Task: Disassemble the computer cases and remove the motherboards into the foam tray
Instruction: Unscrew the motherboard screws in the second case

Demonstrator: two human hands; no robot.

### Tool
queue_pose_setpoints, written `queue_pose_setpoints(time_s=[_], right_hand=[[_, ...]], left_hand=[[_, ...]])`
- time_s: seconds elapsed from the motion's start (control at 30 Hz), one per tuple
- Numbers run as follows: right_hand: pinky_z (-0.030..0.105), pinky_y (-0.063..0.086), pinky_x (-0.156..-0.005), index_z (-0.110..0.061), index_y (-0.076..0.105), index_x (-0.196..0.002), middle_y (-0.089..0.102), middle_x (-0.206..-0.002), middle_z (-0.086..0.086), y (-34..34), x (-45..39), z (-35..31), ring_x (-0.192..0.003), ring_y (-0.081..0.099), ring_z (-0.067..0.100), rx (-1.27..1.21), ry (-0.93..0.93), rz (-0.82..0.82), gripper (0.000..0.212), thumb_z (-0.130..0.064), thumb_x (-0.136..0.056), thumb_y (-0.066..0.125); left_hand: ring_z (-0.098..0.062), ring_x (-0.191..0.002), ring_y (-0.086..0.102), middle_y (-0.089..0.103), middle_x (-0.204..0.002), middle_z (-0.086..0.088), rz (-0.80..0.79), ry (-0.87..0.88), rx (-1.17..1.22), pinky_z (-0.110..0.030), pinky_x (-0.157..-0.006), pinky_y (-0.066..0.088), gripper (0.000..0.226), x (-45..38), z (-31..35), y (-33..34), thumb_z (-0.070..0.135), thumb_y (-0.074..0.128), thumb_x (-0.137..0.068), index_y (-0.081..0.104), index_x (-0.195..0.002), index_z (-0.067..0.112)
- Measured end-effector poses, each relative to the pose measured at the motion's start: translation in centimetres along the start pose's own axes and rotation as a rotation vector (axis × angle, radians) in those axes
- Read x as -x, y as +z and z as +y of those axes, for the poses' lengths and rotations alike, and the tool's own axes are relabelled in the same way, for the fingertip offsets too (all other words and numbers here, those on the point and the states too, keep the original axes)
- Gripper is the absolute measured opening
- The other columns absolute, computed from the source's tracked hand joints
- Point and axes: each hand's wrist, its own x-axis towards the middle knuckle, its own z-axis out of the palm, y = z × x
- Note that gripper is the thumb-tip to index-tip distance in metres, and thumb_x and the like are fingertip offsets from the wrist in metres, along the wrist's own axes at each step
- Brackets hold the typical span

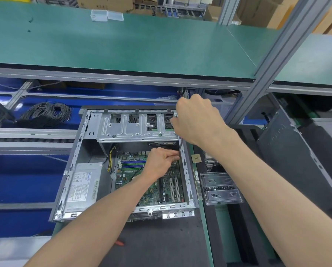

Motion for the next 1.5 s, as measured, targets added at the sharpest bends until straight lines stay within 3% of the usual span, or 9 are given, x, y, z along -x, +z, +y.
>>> queue_pose_setpoints(time_s=[0.3, 0.5, 0.7, 0.8, 0.97, 1.13, 1.23, 1.4, 1.5], right_hand=[[0.021, 0.036, -0.052, -0.025, 0.066, -0.064, 0.063, -0.073, -0.007, -2.8, -0.9, 1.0, -0.071, 0.057, 0.014, -0.125, -0.327, -0.332, 0.028, 0.000, -0.069, 0.056], [0.038, 0.037, -0.069, -0.015, 0.051, -0.099, 0.030, -0.074, -0.001, -2.2, -0.8, 1.3, -0.079, 0.042, 0.030, 0.078, -0.113, -0.201, 0.036, -0.051, -0.097, 0.049], [0.036, 0.043, -0.070, -0.020, 0.060, -0.084, 0.059, -0.096, 0.003, -2.4, -0.7, 0.9, -0.091, 0.055, 0.026, 0.012, -0.282, -0.270, 0.007, -0.015, -0.090, 0.058], [0.031, 0.041, -0.068, -0.028, 0.064, -0.087, 0.057, -0.099, -0.002, -3.1, -0.3, 1.0, -0.091, 0.055, 0.021, -0.119, -0.366, -0.340, 0.030, -0.001, -0.076, 0.058], [0.040, 0.040, -0.066, -0.017, 0.058, -0.110, 0.046, -0.079, 0.002, -1.7, -0.1, 0.8, -0.080, 0.050, 0.027, 0.060, -0.186, -0.094, 0.047, -0.060, -0.094, 0.047], [0.037, 0.047, -0.070, -0.015, 0.057, -0.095, 0.054, -0.084, 0.005, -1.5, -0.7, 0.8, -0.090, 0.058, 0.030, 0.021, -0.271, -0.175, 0.008, -0.020, -0.089, 0.056], [0.034, 0.048, -0.065, -0.027, 0.054, -0.091, 0.065, -0.089, -0.001, -2.4, -0.4, 1.1, -0.080, 0.057, 0.019, -0.229, -0.347, -0.354, 0.031, -0.004, -0.072, 0.058], [0.037, 0.038, -0.064, -0.023, 0.056, -0.096, 0.034, -0.068, -0.001, -1.7, -0.3, 0.6, -0.072, 0.046, 0.028, 0.121, -0.218, -0.089, 0.038, -0.061, -0.092, 0.050], [0.038, 0.036, -0.063, -0.014, 0.059, -0.099, 0.029, -0.067, -0.001, -1.5, -0.7, 0.5, -0.076, 0.047, 0.031, 0.149, -0.228, -0.085, 0.027, -0.040, -0.096, 0.053]], left_hand=[[-0.001, -0.103, 0.066, 0.075, -0.111, 0.005, -0.093, -0.008, -0.028, -0.019, -0.100, 0.048, 0.017, -0.6, 0.1, -0.9, 0.020, 0.073, -0.090, 0.079, -0.106, 0.018], [-0.006, -0.101, 0.069, 0.075, -0.106, 0.002, -0.049, 0.022, -0.106, -0.024, -0.098, 0.050, 0.016, -0.7, 0.7, -0.1, 0.016, 0.072, -0.090, 0.079, -0.105, 0.019], [-0.012, -0.095, 0.072, 0.076, -0.101, 0.005, -0.056, 0.053, -0.173, -0.030, -0.092, 0.052, 0.013, -0.8, 0.7, -0.4, 0.027, 0.076, -0.087, 0.080, -0.098, 0.023], [-0.013, -0.093, 0.072, 0.077, -0.101, 0.006, -0.065, 0.029, -0.191, -0.031, -0.090, 0.052, 0.011, -0.8, 0.5, -0.6, 0.030, 0.077, -0.086, 0.081, -0.095, 0.024], [-0.015, -0.096, 0.072, 0.076, -0.102, 0.002, -0.048, 0.095, -0.246, -0.031, -0.096, 0.052, 0.015, -1.0, 0.5, -0.5, 0.030, 0.074, -0.089, 0.079, -0.098, 0.019], [-0.029, -0.080, 0.071, 0.077, -0.085, -0.005, -0.019, 0.213, -0.406, -0.028, -0.066, 0.044, 0.017, -0.9, 0.5, -0.2, 0.028, 0.069, -0.093, 0.082, -0.091, 0.017], [-0.031, -0.075, 0.068, 0.076, -0.079, -0.007, -0.047, 0.222, -0.458, -0.032, -0.064, 0.044, 0.019, -0.8, 0.2, -0.3, 0.029, 0.067, -0.094, 0.082, -0.087, 0.017], [-0.028, -0.074, 0.068, 0.077, -0.081, -0.006, -0.029, 0.224, -0.471, -0.026, -0.065, 0.039, 0.023, -1.0, 0.6, -0.3, 0.027, 0.068, -0.094, 0.080, -0.083, 0.012], [-0.027, -0.077, 0.068, 0.077, -0.082, -0.005, -0.068, 0.216, -0.512, -0.026, -0.065, 0.039, 0.025, -1.1, 0.8, -0.3, 0.029, 0.065, -0.096, 0.080, -0.085, 0.013]])
